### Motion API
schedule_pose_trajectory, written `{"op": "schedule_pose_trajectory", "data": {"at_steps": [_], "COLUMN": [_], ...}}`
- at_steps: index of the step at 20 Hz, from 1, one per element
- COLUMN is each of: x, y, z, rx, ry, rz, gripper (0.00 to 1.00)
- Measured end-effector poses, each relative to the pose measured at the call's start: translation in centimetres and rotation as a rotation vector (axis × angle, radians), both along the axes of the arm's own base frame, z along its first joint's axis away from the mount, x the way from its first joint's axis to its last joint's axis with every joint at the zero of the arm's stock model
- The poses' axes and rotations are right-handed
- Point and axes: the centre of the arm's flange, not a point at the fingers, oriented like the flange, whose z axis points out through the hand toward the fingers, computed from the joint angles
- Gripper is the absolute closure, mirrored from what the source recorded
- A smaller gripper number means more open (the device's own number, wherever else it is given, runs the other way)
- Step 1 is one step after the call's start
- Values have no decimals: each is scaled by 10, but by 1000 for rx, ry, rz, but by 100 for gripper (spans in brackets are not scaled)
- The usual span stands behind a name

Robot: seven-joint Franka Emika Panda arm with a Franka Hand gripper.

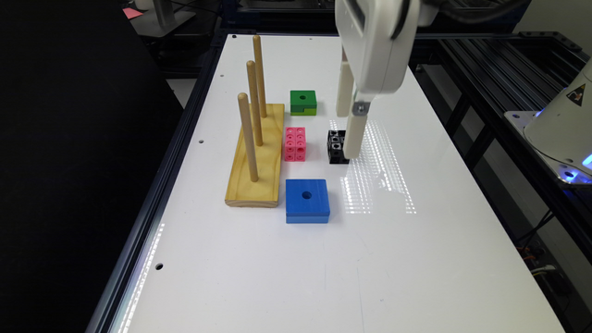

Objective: Pick up blue block.

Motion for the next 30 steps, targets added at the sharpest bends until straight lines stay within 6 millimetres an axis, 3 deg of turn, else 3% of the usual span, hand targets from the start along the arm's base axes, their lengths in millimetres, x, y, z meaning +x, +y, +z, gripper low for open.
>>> {"op": "schedule_pose_trajectory", "data": {"at_steps": [8,26,30], "x": [3,14,23], "y": [-1,2,2], "z": [-44,-36,-34], "rx": [12,21,27], "ry": [7,-23,-32], "rz": [3,2,-1], "gripper": [0,0,0]}}
